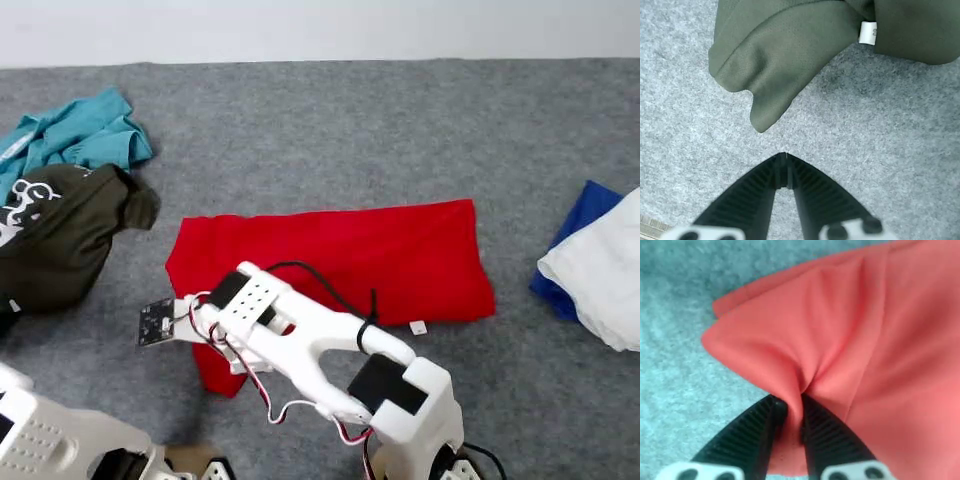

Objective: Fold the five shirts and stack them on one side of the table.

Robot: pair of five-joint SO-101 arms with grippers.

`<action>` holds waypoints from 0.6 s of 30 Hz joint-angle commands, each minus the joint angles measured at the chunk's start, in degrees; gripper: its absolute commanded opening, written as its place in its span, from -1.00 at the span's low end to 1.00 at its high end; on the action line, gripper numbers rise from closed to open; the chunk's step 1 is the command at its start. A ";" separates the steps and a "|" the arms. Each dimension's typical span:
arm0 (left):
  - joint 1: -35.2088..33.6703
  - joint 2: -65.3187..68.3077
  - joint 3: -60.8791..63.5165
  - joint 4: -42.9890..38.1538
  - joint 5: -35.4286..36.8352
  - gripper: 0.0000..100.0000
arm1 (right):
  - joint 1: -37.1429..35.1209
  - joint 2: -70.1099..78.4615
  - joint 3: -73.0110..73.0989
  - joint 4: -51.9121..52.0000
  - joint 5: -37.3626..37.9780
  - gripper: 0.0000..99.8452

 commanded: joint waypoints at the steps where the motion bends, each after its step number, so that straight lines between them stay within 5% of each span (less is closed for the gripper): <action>1: 0.18 -0.79 -0.31 0.79 -0.53 -0.99 | 2.59 -4.18 -2.02 -0.04 0.70 -0.98; 18: 4.13 -0.79 -0.22 0.88 -0.18 -0.99 | 12.35 4.09 -22.24 -0.04 0.35 -0.98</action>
